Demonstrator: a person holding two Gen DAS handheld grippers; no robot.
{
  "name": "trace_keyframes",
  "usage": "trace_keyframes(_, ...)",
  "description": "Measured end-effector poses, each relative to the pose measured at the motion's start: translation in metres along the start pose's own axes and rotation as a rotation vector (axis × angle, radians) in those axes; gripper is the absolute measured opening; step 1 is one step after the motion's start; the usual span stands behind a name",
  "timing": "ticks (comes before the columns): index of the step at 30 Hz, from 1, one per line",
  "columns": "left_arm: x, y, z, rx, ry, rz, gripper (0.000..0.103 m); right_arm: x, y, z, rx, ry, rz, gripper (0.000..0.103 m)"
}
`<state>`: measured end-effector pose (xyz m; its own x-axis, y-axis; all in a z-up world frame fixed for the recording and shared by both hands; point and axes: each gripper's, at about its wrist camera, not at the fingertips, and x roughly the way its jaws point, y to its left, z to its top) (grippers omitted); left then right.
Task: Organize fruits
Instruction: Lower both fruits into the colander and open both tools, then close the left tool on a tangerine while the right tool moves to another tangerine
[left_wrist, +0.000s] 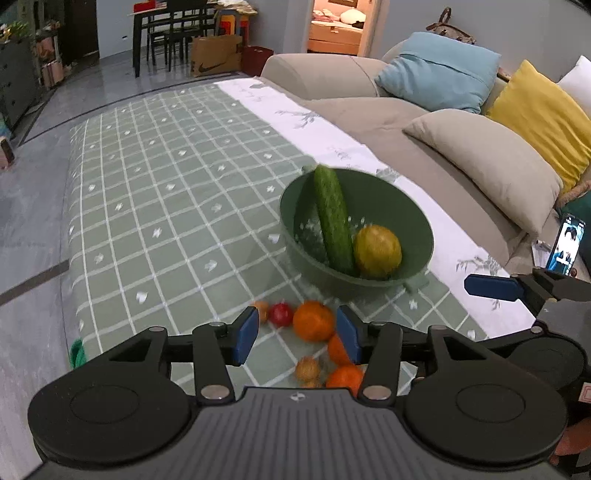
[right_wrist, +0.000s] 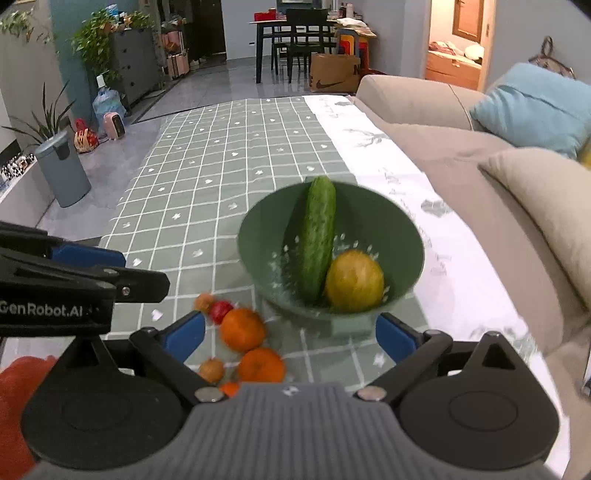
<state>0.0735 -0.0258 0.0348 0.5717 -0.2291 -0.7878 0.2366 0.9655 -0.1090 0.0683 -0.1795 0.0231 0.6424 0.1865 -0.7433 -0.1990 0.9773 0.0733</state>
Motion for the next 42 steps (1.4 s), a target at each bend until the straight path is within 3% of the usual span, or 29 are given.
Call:
trace_keyframes(17,0.011,0.004,-0.083,-0.025,0.123,-0.027,0.057,0.006,0.017,-0.081,-0.037,0.109,0.030,0.092)
trace_keyframes(22,0.019,0.006,-0.090,-0.035,0.142,-0.032,0.057,0.018,0.015,-0.090,-0.040,0.161,0.049,0.074)
trace_keyframes(27,0.028,0.002,-0.092,-0.053,0.178,-0.107,0.057,0.027,0.004,-0.093,-0.009,0.192,0.049,0.059)
trace_keyframes(42,0.056,-0.022,-0.096,0.037,0.225,-0.086,0.059,0.036,-0.018,-0.092,0.056,0.194,0.032,0.054)
